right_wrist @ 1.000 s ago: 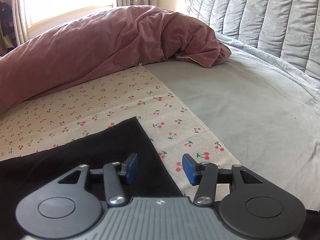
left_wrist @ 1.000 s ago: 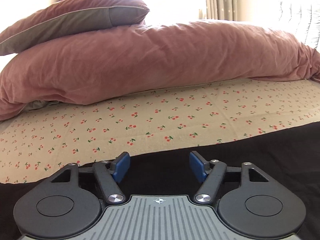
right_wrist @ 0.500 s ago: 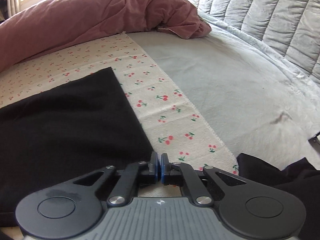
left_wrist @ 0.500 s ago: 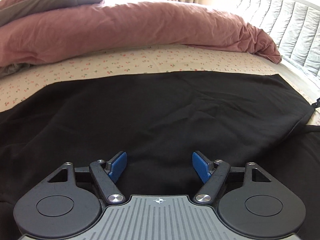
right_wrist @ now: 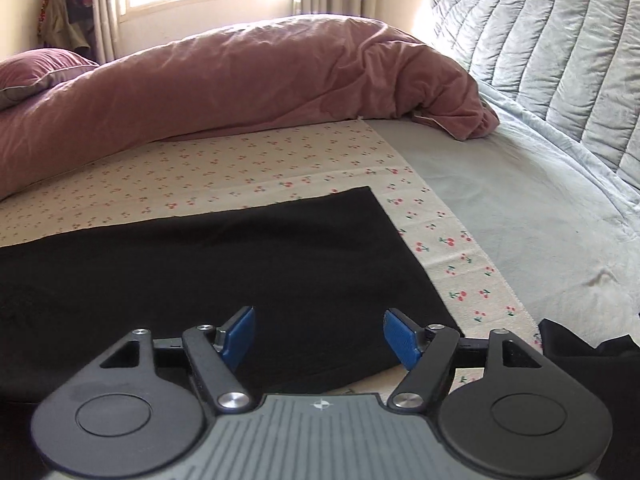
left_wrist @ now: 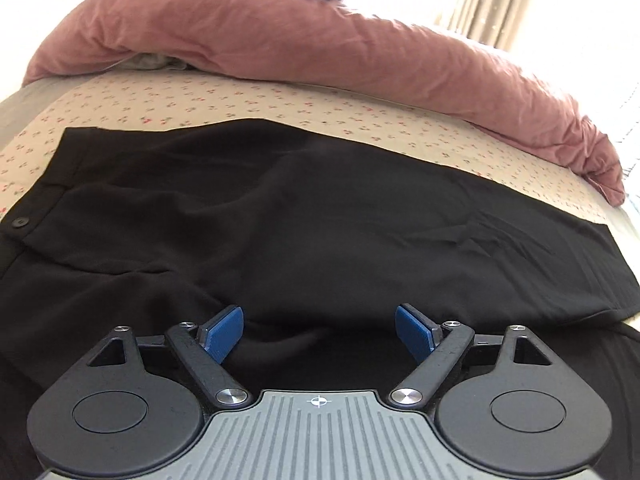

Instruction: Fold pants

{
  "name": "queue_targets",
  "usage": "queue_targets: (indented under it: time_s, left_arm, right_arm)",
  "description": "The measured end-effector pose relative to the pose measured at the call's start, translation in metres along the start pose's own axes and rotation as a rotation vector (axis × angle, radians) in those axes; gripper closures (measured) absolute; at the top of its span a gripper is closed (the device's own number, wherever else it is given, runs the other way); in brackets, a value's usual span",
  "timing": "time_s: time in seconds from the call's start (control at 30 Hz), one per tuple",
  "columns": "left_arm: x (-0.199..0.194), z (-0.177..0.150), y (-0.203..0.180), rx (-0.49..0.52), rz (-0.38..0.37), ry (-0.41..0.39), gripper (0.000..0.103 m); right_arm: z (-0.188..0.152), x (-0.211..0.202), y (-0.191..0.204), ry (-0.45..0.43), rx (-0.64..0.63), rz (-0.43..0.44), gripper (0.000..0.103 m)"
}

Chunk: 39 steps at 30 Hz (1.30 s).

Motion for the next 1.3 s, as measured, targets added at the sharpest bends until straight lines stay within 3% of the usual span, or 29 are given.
queue_targets:
  time_s: [0.2,0.6,0.83,1.07,1.3]
  left_arm:
    - [-0.016,-0.002,0.025,-0.009,0.102,-0.032,0.010]
    - [-0.029,0.018,0.076,-0.027,0.196,-0.055,0.006]
    - [-0.014,0.054,0.121,0.066,0.290,-0.019,0.005]
    - [0.022,0.109,0.137,0.195,0.243,-0.046,0.005]
    - [0.073,0.146,0.109,0.369,0.217,-0.025,0.005]
  right_arm:
    - [0.000,-0.023,0.062,-0.006,-0.047,0.108,0.016]
    - [0.004,-0.033,0.171,0.022,-0.203,0.200,0.009]
    - [0.012,-0.023,0.219,0.049,-0.289,0.273,0.004]
    - [0.019,0.010,0.266,0.104,-0.355,0.347,0.004]
    - [0.022,0.044,0.312,0.078,-0.607,0.326,0.004]
Point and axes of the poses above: each gripper's, at about its wrist camera, not at the fingertips, and x roughly the way its jaws point, y to its left, z to its top, the point moved 9 cm from there along x, roughly the way its jaws point, and after that the axes turned 9 degrees about y, right-handed, at the moved point
